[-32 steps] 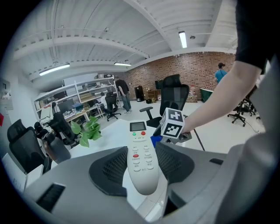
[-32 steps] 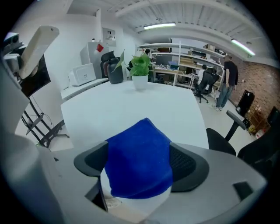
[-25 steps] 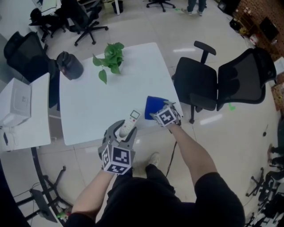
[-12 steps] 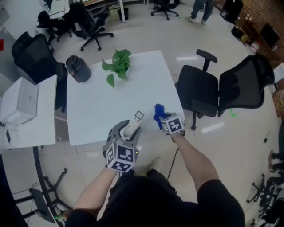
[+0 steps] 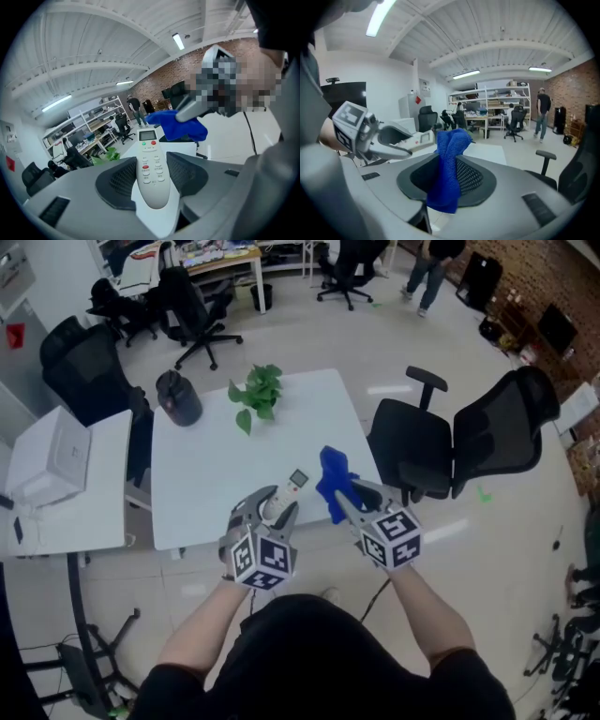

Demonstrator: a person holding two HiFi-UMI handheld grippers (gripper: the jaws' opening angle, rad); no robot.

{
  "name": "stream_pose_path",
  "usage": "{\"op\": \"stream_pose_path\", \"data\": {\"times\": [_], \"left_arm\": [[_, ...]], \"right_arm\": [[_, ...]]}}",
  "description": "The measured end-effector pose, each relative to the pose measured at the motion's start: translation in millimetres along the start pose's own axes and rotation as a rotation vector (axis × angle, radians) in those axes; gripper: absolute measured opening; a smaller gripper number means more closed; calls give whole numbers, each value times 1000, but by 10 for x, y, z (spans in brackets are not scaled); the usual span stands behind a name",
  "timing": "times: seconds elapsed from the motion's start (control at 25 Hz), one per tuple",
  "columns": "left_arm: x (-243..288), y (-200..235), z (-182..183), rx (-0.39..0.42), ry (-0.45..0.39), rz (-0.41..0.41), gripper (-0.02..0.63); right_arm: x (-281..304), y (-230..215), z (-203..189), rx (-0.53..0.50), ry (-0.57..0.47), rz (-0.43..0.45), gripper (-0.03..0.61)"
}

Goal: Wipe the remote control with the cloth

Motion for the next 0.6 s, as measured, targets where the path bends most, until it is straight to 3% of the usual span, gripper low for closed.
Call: {"op": "stream_pose_path", "data": {"times": [0.16,0.36,0.48,0.6], "left_arm": [[-79,-45,71,128,-5,24,206],[-210,-137,233,286,-18,51,206],[-262,-171,205,366,-34,62,206],[-334,-203,175,428,-57,81,206]], "right_arm": [[-169,545,420,-180,-54,119,107],[-58,1028,586,-375,70,256,107],[-17,1158,614,-432,143,295,107],[-1,1178,620,-446,179,269,106]]}}
Point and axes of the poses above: the fingertips, and each gripper's own axes: x forward along the fingers, y to its left, z out of its top, the point moved 10 cm from there along -x, backward along the fingers, and after that the axes turned 3 degrees about y, right-handed, at the moved point
